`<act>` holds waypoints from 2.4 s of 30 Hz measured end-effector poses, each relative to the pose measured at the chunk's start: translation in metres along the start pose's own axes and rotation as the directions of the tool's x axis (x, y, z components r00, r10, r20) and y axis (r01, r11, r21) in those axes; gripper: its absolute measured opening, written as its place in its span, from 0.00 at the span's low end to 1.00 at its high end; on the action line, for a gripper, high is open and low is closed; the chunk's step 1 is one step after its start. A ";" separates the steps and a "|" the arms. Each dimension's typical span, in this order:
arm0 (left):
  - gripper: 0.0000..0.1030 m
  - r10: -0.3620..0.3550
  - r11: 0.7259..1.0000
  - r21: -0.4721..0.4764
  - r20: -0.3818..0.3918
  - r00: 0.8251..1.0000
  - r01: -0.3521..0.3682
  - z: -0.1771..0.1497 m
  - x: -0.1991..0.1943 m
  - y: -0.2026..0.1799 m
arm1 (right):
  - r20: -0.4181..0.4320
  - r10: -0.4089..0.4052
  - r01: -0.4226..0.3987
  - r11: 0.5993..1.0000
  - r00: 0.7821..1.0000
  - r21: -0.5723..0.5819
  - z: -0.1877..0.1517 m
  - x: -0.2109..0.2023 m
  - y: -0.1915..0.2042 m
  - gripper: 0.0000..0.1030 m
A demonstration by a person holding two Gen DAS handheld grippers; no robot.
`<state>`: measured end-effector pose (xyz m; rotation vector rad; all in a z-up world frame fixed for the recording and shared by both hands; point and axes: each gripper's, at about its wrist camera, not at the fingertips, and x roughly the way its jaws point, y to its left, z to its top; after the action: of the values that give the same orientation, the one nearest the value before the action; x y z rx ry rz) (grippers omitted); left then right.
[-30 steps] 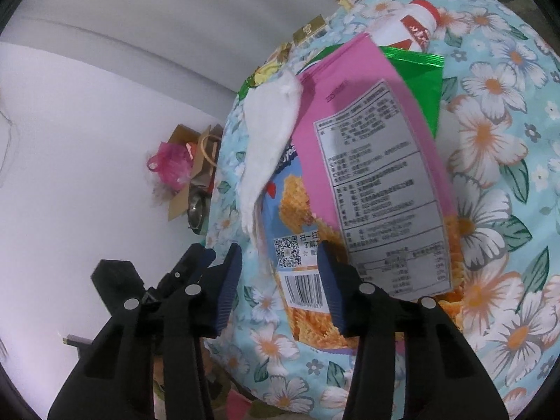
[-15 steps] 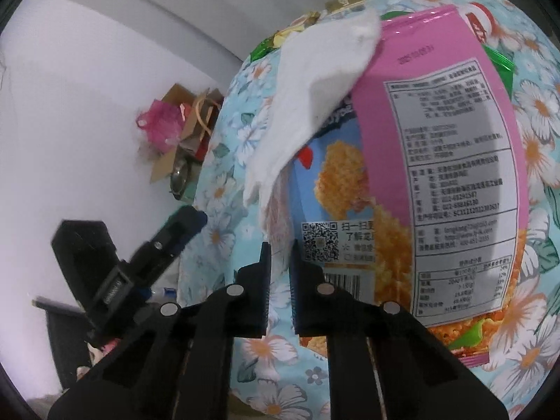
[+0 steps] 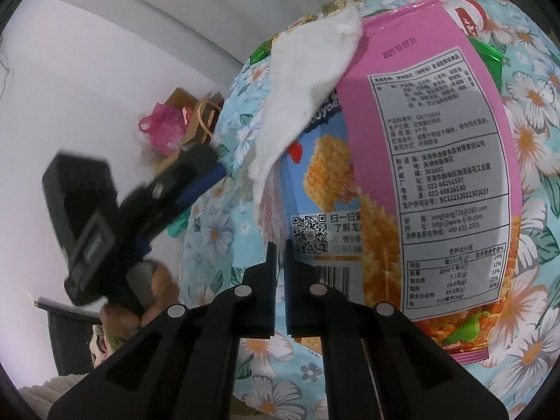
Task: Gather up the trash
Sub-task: 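Grasp the white tissue with the left tool while the right tool grasps the clear plastic bag, then lift tissue and plastic bag and carry both over the blue wastebasket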
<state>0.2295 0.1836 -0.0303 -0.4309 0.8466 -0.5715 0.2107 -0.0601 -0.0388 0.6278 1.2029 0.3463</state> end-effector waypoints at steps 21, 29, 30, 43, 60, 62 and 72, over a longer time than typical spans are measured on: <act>0.09 -0.089 0.988 -0.133 -0.043 0.995 0.083 0.023 0.028 0.027 | 0.018 0.063 -0.063 0.998 0.998 0.028 -0.007 -0.019 -0.018 0.04; 0.07 -0.107 0.979 -0.166 0.066 0.992 0.116 0.033 -0.010 0.034 | 0.027 0.092 -0.092 0.996 0.995 0.006 -0.009 -0.024 -0.013 0.04; 0.07 -0.107 0.979 -0.167 0.078 0.991 0.119 0.034 -0.014 0.034 | 0.028 0.095 -0.095 0.995 0.995 0.000 -0.011 -0.025 -0.011 0.04; 0.07 -0.078 0.980 -0.161 0.230 0.970 0.117 0.040 -0.082 0.036 | 0.035 0.130 -0.127 0.990 0.991 -0.059 -0.018 -0.036 0.011 0.04; 0.07 -0.063 0.992 -0.082 0.332 0.941 0.096 0.038 -0.142 -0.004 | 0.126 0.220 -0.204 0.970 0.967 -0.131 -0.033 -0.082 0.030 0.04; 0.07 -0.064 0.995 -0.055 0.332 0.941 0.087 0.037 -0.144 -0.018 | 0.159 0.227 -0.207 0.969 0.961 -0.136 -0.038 -0.096 0.027 0.04; 0.07 -0.132 0.990 0.087 0.240 0.962 0.115 0.033 -0.105 -0.106 | 0.369 0.206 -0.194 0.978 0.906 -0.070 -0.073 -0.192 -0.035 0.04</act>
<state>0.1685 0.1719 0.1094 -0.4792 0.5631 -0.6478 0.0745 -0.1759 0.0683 0.7544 0.7654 0.3969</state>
